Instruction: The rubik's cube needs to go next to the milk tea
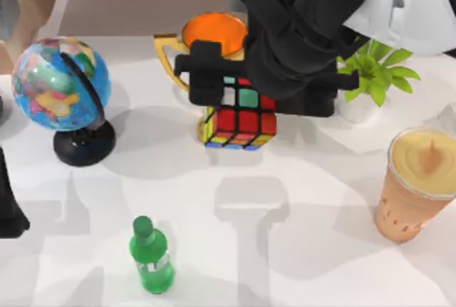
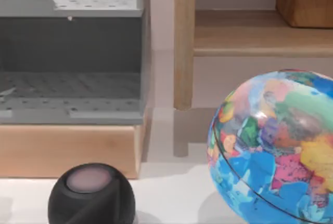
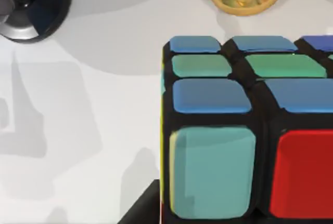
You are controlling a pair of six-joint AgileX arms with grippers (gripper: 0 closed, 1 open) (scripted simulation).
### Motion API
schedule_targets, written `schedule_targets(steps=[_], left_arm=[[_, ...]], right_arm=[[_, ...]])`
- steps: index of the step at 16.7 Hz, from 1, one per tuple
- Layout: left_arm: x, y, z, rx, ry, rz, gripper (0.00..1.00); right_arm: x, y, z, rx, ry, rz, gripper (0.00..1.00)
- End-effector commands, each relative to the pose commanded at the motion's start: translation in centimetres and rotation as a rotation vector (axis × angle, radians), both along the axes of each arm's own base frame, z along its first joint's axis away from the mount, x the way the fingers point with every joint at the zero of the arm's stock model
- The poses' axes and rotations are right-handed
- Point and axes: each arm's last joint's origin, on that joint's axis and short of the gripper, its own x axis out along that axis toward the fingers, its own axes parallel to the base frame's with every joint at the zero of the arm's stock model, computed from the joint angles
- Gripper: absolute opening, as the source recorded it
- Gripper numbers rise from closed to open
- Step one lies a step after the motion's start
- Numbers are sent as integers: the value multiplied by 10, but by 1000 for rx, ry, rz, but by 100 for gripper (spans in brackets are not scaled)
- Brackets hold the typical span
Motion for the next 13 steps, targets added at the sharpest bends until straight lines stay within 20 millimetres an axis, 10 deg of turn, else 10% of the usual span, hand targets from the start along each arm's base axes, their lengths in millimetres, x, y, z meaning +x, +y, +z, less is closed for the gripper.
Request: schedule_targets(steps=[5, 13], left_arm=[[0, 0, 0, 0, 0, 0, 100], [0, 0, 0, 0, 0, 0, 100]], right_arm=[[17, -17, -94, -245, 339, -41, 0], [17, -15, -95, -243, 337, -37, 0]])
